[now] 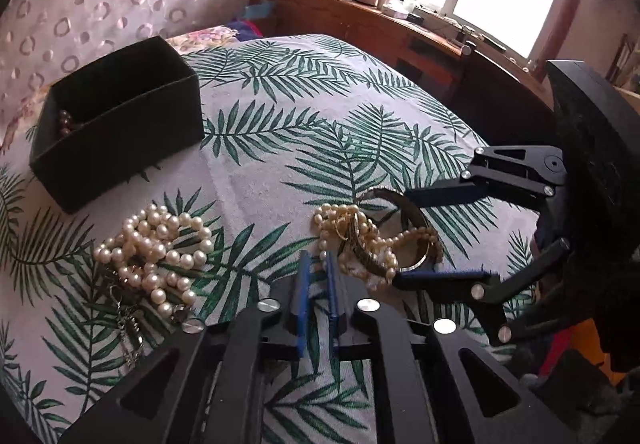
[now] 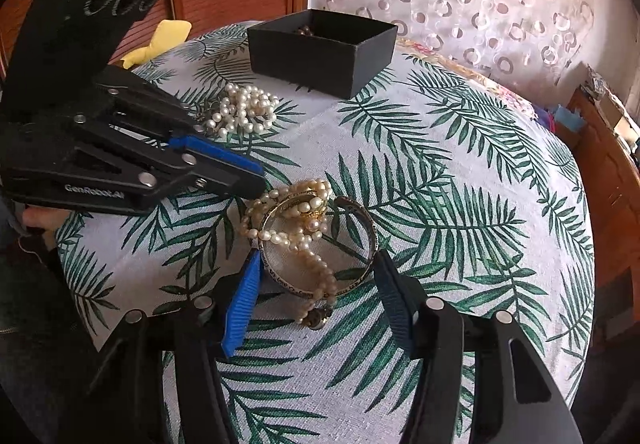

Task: Organize jewelry
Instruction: 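Lift the pearl necklace with the left tool and lower it into the black box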

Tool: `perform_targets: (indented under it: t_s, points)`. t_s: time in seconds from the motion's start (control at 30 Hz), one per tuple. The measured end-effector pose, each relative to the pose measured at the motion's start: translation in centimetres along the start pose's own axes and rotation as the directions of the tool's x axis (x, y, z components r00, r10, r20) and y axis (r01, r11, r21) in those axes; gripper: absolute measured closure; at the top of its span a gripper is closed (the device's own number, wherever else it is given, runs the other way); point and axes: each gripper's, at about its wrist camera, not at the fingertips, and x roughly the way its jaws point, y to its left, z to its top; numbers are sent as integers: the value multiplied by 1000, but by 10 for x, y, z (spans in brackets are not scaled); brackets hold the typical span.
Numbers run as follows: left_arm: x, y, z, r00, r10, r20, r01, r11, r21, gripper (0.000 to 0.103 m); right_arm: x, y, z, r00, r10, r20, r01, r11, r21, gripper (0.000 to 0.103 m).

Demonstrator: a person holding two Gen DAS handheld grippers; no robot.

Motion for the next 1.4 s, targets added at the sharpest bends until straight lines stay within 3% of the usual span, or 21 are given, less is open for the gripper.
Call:
perform_targets:
  t_s: [0.27, 0.5, 0.6, 0.7, 1.07, 1.4]
  points:
    - [9, -2, 8, 1000, 22, -4, -22, 999, 26, 87, 0, -1, 0, 1000, 2, 2, -2, 1000, 1, 44]
    - [18, -12, 18, 996, 84, -5, -83, 991, 107, 87, 1, 0, 0, 1000, 11, 4, -11, 1000, -3, 44]
    - [21, -18, 18, 995, 100, -4, -98, 982, 160, 99, 0, -1, 0, 1000, 14, 6, -14, 1000, -2, 44]
    - [21, -15, 20, 996, 89, -4, -87, 985, 151, 99, 0, 0, 0, 1000, 17, 5, -17, 1000, -3, 44]
    - [-36, -2, 38, 982, 84, 168, -94, 994, 54, 99, 0, 8, 0, 1000, 23, -1, -23, 1000, -19, 44]
    - [-93, 0, 49, 950, 71, 305, -78, 997, 9, 99, -1, 8, 0, 1000, 23, -1, -23, 1000, -9, 44]
